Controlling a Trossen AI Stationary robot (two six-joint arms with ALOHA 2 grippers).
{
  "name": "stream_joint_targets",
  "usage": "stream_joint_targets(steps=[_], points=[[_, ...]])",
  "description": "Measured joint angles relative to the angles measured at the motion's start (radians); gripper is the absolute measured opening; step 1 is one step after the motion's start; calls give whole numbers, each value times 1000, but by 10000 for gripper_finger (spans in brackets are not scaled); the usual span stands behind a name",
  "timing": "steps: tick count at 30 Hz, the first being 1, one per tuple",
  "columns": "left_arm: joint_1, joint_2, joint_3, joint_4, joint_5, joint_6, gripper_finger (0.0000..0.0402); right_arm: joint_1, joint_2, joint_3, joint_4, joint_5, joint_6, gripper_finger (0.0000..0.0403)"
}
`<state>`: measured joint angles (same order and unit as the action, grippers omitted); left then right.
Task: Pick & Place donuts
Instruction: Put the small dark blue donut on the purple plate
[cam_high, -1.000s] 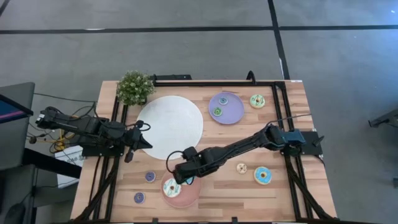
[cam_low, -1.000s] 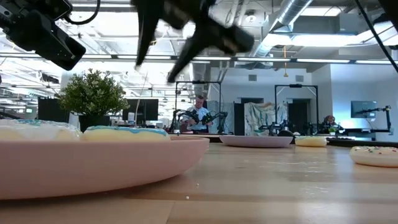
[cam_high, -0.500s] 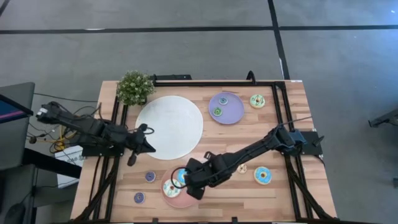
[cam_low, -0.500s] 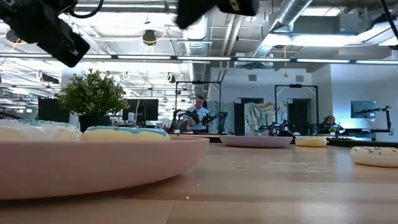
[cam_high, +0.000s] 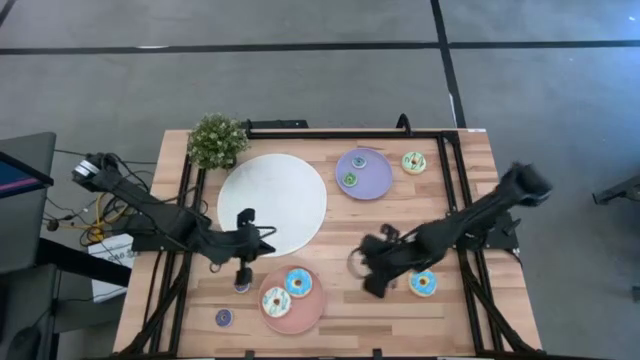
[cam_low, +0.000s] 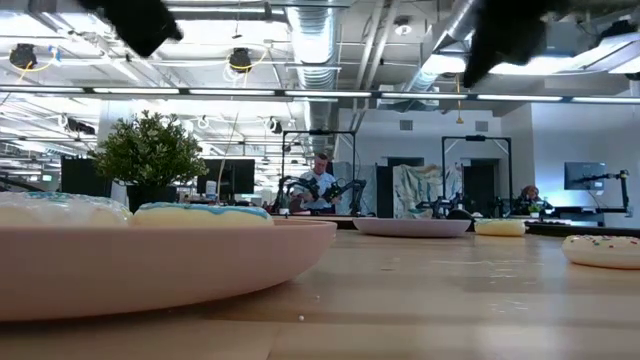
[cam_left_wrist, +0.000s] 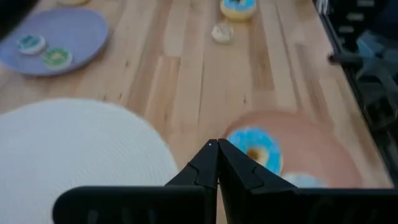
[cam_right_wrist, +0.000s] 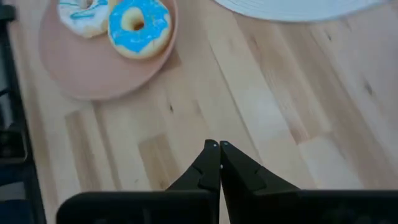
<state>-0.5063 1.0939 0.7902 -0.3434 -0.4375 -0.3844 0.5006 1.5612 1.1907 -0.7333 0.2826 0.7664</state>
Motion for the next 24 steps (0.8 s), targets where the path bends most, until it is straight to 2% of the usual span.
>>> stream_joint_targets(steps=[3,6,10,13,16,19,21,24], points=[[-4,82,118,-92,-25,-73,0,21,-173,-221,134,-5,2,1],[-4,169,255,-261,-42,-234,0,41,-324,-374,161,-7,37,1],[-4,287,438,-571,-43,-557,0,42,-476,-506,99,-15,103,1],[-8,370,537,-787,26,-754,0,42,-566,-561,65,-23,123,1],[-19,433,573,-921,145,-898,0,42,-632,-590,35,-21,124,0],[-25,488,567,-1018,220,-1019,1,42,-669,-593,9,-11,120,1],[-24,528,563,-1080,263,-1045,7,42,-681,-593,5,-2,99,1],[-31,580,552,-1118,263,-1053,26,42,-681,-593,7,7,69,1]])
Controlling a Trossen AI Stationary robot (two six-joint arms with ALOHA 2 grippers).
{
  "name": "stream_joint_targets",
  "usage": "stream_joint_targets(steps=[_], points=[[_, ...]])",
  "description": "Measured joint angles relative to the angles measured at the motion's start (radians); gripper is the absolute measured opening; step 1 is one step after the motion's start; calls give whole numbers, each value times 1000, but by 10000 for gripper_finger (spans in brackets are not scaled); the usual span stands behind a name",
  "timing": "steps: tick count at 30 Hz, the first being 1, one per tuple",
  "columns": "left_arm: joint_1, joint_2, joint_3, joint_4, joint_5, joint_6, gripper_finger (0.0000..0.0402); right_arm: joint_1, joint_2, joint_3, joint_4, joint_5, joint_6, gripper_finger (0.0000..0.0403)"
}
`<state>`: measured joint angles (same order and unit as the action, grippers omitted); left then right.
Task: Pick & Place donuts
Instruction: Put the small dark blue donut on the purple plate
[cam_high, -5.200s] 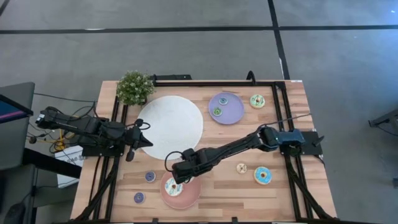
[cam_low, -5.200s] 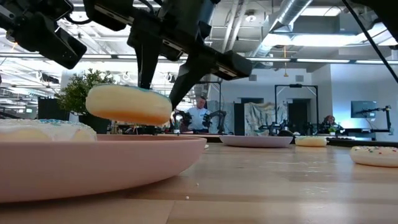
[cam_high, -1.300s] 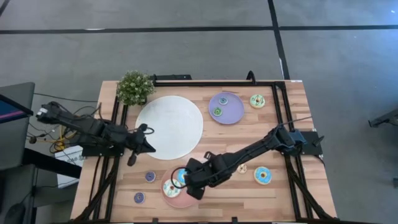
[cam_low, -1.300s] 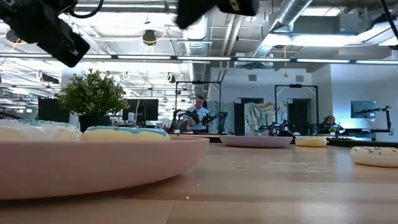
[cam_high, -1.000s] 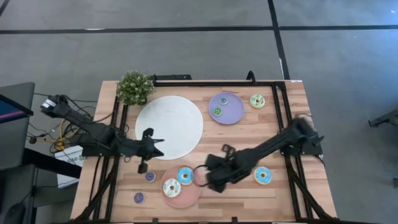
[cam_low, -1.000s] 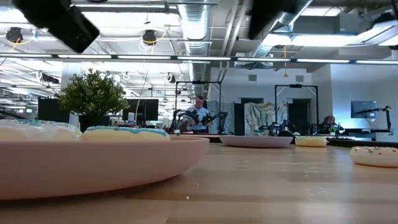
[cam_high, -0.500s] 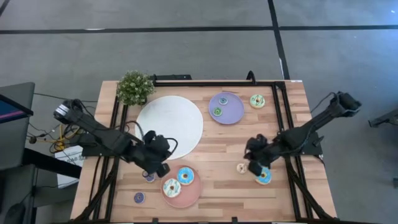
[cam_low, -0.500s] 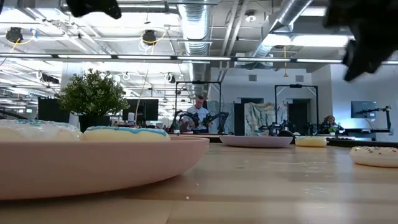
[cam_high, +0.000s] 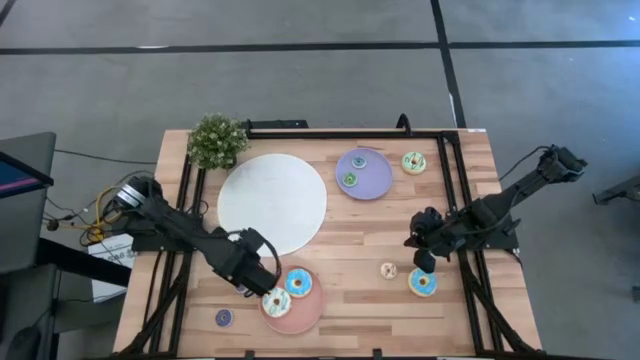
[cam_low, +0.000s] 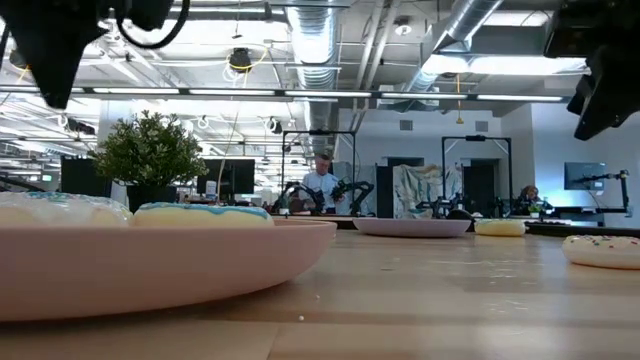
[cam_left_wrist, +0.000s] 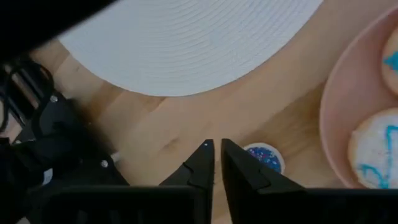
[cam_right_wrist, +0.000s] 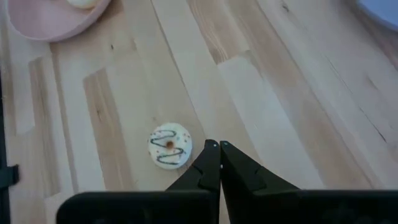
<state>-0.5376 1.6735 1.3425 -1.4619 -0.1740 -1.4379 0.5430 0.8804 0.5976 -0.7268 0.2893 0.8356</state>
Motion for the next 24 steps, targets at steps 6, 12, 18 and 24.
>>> stream_joint_targets(steps=[6,12,18,24], points=[[-9,53,-10,23,2,-48,90,0,9,0,-5,1,-7,0],[-34,55,-11,51,-3,-104,162,-1,10,0,-4,0,-32,1],[-70,55,-11,104,17,-144,223,-2,10,0,2,0,-32,1],[-89,55,-18,144,12,-173,257,-2,10,0,11,1,-32,1]])
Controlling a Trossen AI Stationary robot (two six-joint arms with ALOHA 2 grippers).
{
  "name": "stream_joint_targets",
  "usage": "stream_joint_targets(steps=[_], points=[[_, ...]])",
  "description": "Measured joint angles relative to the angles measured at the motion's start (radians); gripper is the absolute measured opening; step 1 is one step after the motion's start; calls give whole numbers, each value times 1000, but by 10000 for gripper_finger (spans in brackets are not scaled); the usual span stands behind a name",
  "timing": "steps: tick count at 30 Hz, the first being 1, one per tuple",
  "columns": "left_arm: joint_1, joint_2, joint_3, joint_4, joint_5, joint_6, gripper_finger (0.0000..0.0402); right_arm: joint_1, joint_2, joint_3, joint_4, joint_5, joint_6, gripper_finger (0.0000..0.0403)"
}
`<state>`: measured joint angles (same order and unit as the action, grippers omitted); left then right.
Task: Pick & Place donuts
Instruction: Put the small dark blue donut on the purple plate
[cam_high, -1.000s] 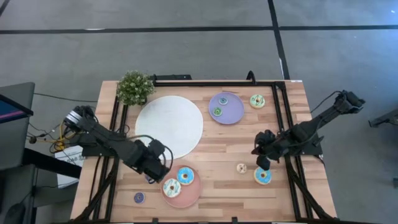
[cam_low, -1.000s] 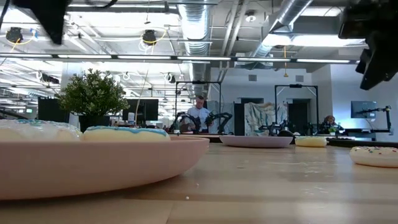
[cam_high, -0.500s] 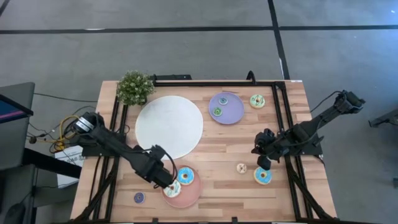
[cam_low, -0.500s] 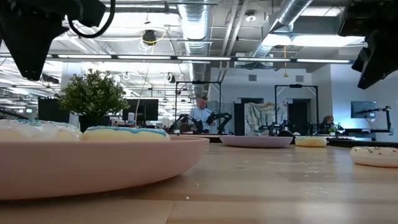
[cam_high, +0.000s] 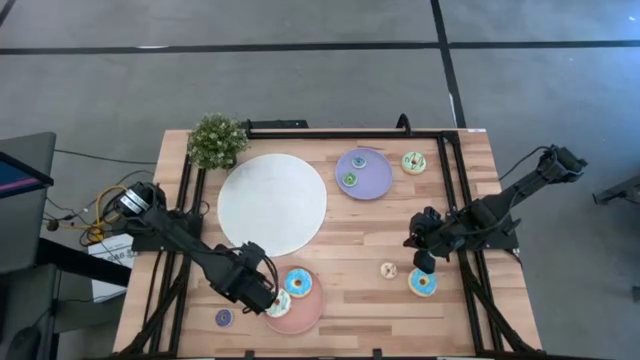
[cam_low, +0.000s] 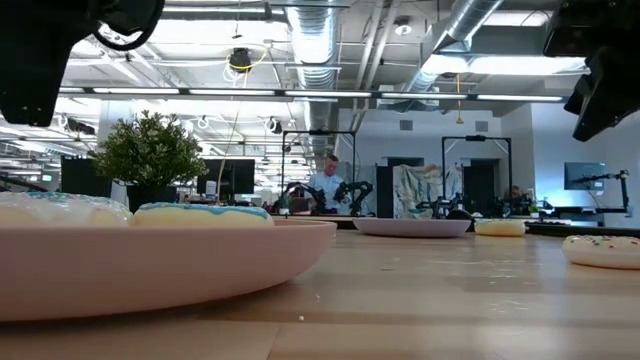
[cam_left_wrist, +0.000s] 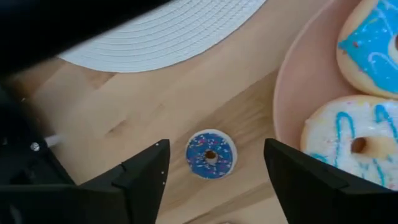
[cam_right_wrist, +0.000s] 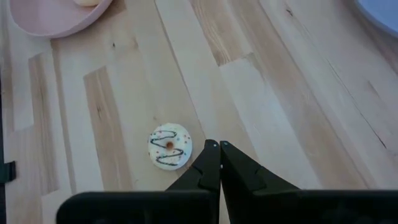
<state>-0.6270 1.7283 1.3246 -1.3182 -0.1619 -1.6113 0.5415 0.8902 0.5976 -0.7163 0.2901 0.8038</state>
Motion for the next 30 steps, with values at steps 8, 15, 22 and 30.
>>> stream_joint_targets(steps=[8,15,22,30], points=[[-33,0,-191,262,106,-15,260,0,0,0,27,0,13,1],[-36,0,-265,385,106,-43,259,0,0,0,26,0,34,1],[-36,0,-295,384,106,-40,259,0,0,0,62,0,35,0],[-36,0,-311,364,114,-34,259,0,0,0,66,4,35,0]])
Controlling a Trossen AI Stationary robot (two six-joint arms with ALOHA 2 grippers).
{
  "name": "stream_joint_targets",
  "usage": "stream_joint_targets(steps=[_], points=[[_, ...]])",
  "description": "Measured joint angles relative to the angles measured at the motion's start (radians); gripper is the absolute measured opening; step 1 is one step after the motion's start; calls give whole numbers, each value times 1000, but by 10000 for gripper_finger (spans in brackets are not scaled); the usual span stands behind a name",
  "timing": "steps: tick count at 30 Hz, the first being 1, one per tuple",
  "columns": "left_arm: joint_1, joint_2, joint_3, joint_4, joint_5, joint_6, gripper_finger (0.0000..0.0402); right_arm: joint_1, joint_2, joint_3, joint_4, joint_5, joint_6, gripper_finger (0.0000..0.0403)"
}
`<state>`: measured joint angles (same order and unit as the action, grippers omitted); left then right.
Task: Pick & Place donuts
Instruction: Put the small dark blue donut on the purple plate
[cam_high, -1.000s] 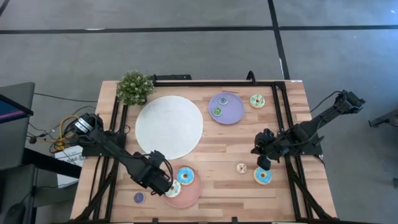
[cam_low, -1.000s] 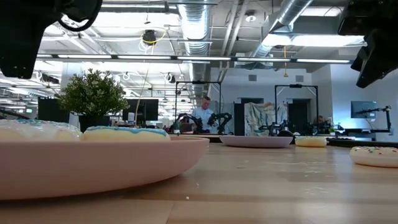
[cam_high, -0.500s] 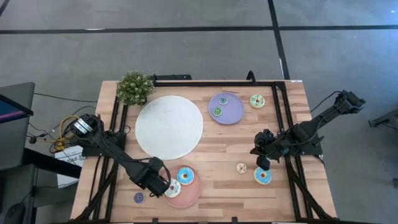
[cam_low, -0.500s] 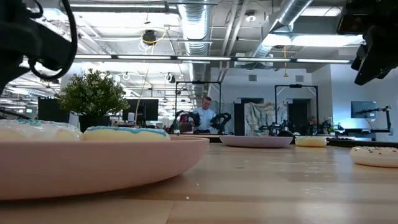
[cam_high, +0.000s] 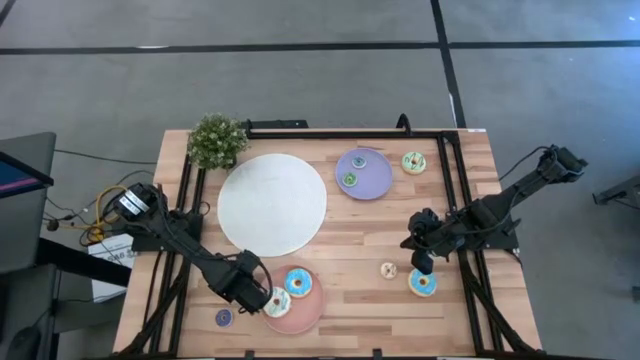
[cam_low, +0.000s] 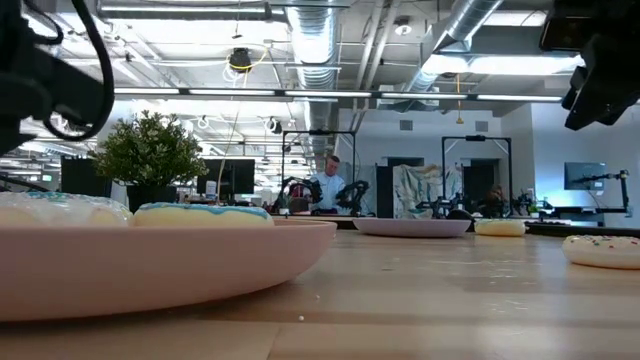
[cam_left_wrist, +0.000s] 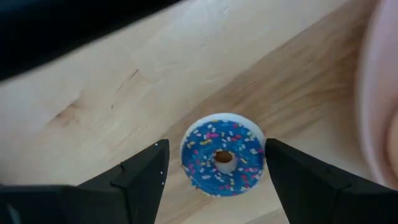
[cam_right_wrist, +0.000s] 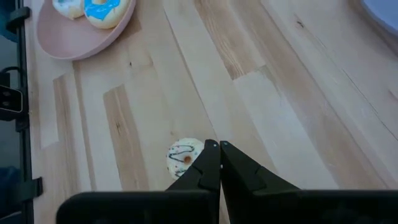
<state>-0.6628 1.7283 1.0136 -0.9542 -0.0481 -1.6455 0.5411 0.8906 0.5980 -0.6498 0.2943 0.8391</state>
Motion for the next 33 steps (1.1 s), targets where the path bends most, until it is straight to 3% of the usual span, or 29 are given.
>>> stream_joint_targets(steps=[7,33], points=[[0,-6,-67,130,40,-5,258,0,0,0,8,22,12,0],[3,-33,-73,85,52,-16,258,0,0,0,7,22,18,0]])
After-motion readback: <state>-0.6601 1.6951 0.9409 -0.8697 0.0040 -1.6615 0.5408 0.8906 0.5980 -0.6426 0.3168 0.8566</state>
